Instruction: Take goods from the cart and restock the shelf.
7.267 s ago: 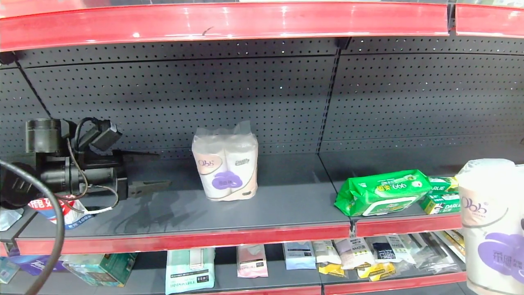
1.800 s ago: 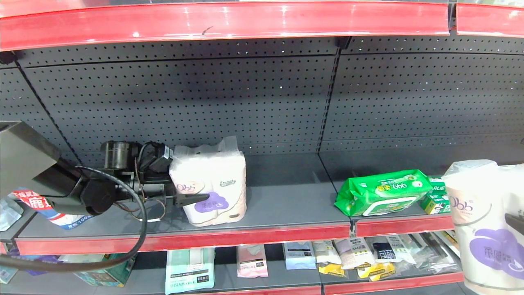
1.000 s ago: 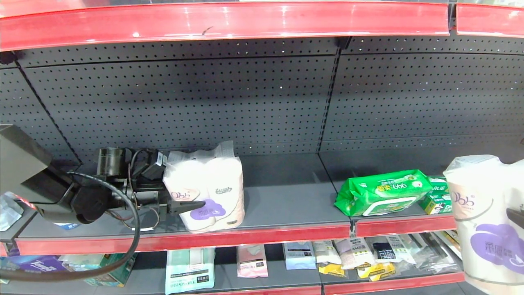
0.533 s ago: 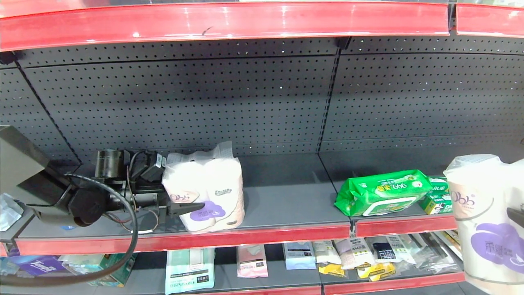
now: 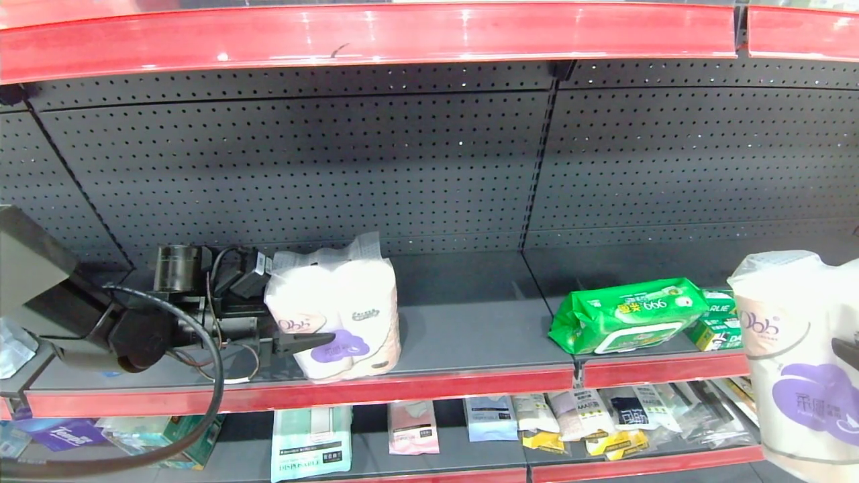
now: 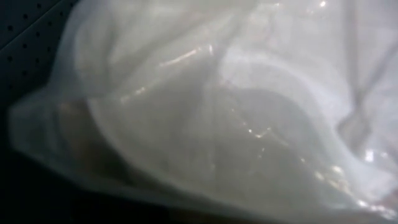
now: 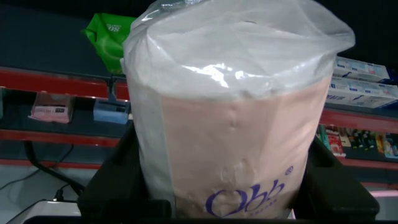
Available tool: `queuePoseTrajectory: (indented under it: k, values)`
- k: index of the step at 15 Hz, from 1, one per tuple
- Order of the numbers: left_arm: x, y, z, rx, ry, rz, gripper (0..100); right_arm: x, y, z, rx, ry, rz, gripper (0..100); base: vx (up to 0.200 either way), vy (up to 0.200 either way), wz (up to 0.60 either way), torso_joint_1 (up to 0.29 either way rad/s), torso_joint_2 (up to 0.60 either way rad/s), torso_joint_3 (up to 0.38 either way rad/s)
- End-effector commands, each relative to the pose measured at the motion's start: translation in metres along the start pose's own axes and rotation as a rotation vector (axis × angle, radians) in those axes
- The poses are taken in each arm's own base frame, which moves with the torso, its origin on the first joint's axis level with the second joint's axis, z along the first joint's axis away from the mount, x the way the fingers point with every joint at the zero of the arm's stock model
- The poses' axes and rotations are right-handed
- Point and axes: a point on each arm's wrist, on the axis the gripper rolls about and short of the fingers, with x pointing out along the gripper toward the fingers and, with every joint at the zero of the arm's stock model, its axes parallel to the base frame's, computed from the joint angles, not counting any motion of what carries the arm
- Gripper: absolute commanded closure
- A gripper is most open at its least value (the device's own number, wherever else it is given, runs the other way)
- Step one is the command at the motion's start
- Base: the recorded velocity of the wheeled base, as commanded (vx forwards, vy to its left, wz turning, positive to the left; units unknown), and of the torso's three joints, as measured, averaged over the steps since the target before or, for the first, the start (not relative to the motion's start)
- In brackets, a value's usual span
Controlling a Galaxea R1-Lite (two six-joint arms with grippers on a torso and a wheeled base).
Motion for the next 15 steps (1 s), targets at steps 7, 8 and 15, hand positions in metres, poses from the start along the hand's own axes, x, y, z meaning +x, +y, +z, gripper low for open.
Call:
queuePoseTrajectory:
  k: [7,8,15]
  values:
    - [0.0031,0.0055,-0.0031,-0.013,0.005,0.007,100,0.0007,0.0005,-0.0012,-0.001,0.006,0.001,100,0.0,0.0,0.0,0.0,0.0,0.0]
    - [0.0031,0.0055,-0.0031,-0.013,0.005,0.007,100,0.0005,0.0006,-0.0016,-0.001,0.006,0.001,100,0.0,0.0,0.0,0.0,0.0,0.0]
    - [0.0008,0.0033,0.0013,-0.033,0.003,0.011,0,0.0013,0.0004,-0.0008,-0.003,0.008,0.002,100,0.0,0.0,0.0,0.0,0.0,0.0]
